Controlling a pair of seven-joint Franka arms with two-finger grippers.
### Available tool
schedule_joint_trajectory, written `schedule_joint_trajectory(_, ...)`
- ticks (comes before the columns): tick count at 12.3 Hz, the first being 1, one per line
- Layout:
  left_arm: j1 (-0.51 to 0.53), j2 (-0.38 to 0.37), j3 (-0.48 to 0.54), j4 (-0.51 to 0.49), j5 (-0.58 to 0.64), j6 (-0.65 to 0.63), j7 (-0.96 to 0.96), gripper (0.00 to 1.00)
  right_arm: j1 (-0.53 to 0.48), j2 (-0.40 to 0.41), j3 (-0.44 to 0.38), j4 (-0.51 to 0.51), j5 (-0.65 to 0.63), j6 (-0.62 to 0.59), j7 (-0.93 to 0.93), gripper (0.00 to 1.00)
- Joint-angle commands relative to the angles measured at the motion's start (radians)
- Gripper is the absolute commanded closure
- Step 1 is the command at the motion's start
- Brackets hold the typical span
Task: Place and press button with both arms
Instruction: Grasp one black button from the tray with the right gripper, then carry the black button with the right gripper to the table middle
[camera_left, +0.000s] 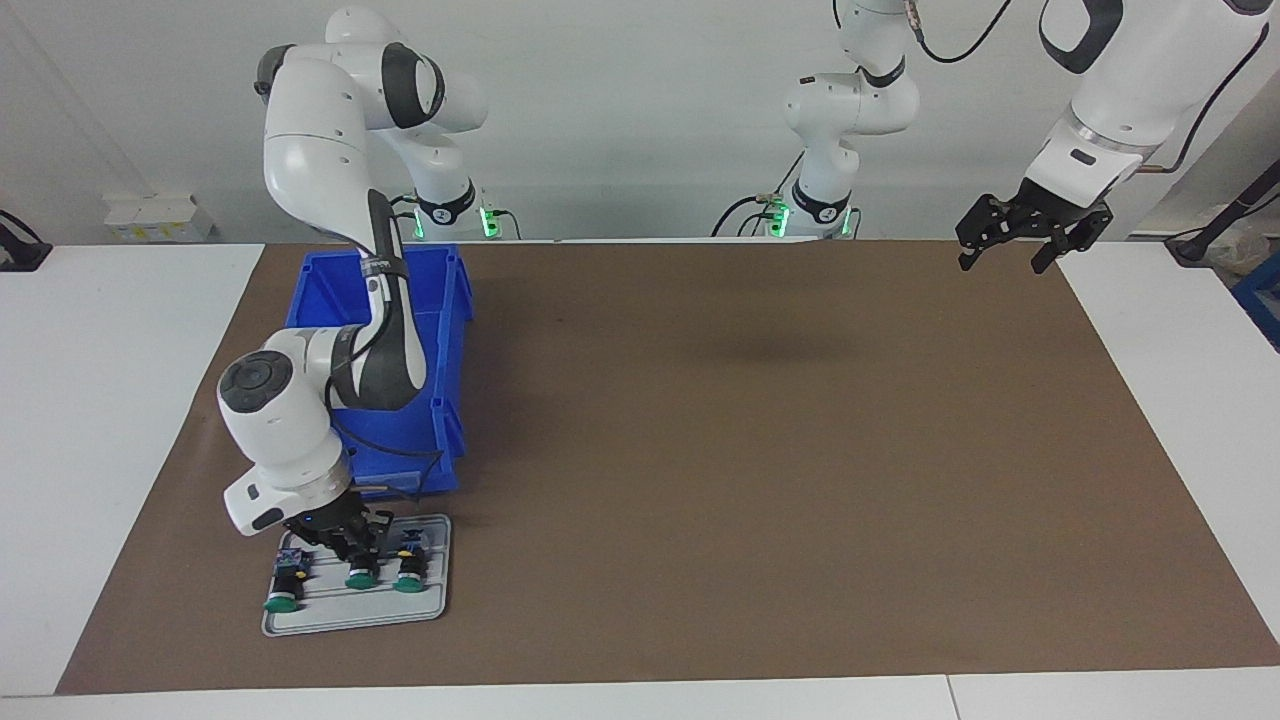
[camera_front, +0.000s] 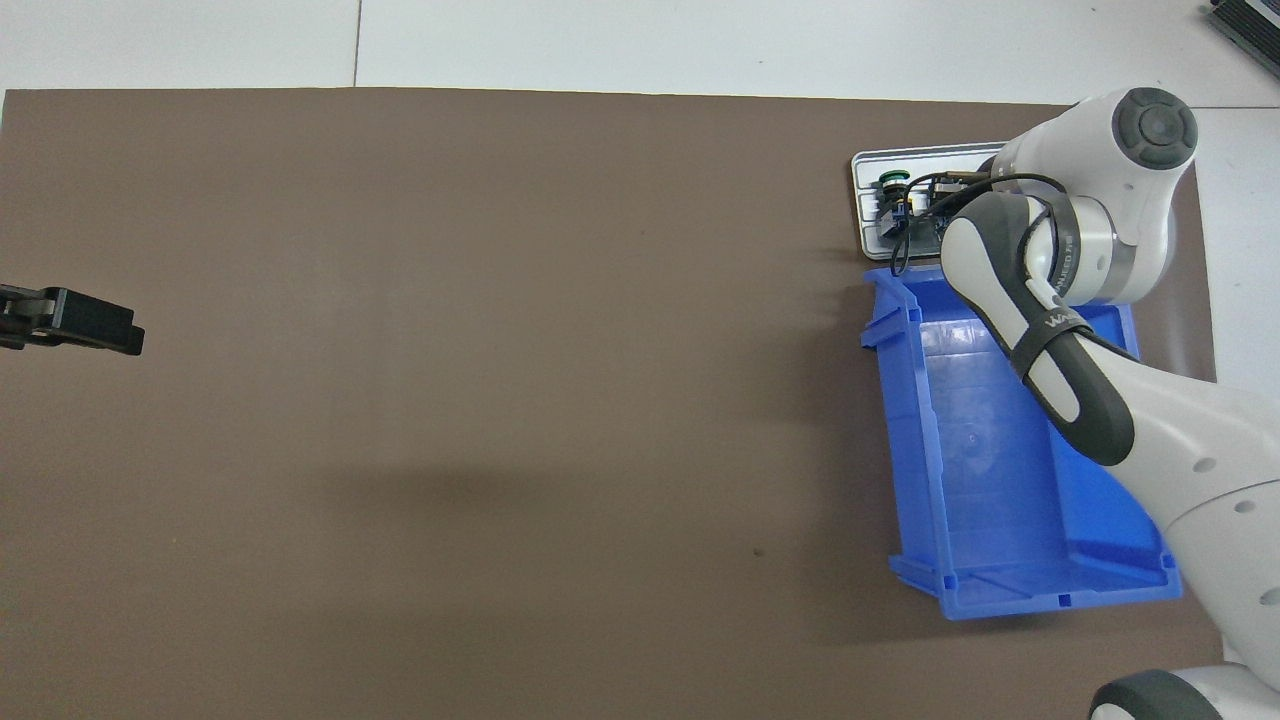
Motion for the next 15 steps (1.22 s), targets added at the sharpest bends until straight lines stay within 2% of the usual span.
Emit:
schedule_joint_trajectory(1, 0.015, -0.017, -0.009, -0.017, 0.001, -0.004, 0.007, 0.00, 0.008, -0.013, 0.001, 0.133, -0.018, -0.190, 0.018, 1.00)
schedule_joint_trajectory(2, 0.015, -0.017, -0.009, -0.017, 0.001, -0.004, 0.007, 0.00, 0.015, -0.031, 0.000, 0.185, -0.057, -0.272, 0.032, 1.00)
schedule_joint_trajectory(4, 0.015, -0.017, -0.009, -0.017, 0.001, -0.004, 0.007, 0.00, 0.067, -0.092, 0.003, 0.203, -0.188, -0.358, 0.044, 1.00)
schedule_joint_trajectory(5, 0.015, -0.017, -0.009, -0.017, 0.001, -0.004, 0.007, 0.00, 0.087, -0.120, 0.006, 0.203, -0.190, -0.412, 0.105, 1.00)
schedule_joint_trajectory(7, 0.015, -0.017, -0.009, -0.017, 0.001, -0.004, 0.007, 0.00, 0.164, -0.151, 0.016, 0.203, -0.185, -0.473, 0.366, 1.00)
schedule_joint_trajectory(9, 0.015, -0.017, -0.009, -0.017, 0.001, -0.004, 0.007, 0.00, 0.253, -0.151, 0.021, 0.204, -0.183, -0.466, 0.658, 1.00)
schedule_joint_trajectory(11, 0.015, -0.017, -0.009, -0.017, 0.001, -0.004, 0.007, 0.00, 0.337, -0.153, 0.021, 0.218, -0.098, -0.408, 1.047, 1.00)
schedule_joint_trajectory(12, 0.015, -0.017, -0.009, -0.017, 0.001, -0.004, 0.007, 0.00, 0.362, -0.153, 0.021, 0.217, -0.069, -0.368, 1.181, 1.00)
schedule_joint_trajectory(15, 0.015, -0.017, -0.009, -0.017, 0.001, -0.004, 0.007, 0.00, 0.449, -0.143, 0.016, 0.215, -0.079, -0.360, 1.372, 1.00)
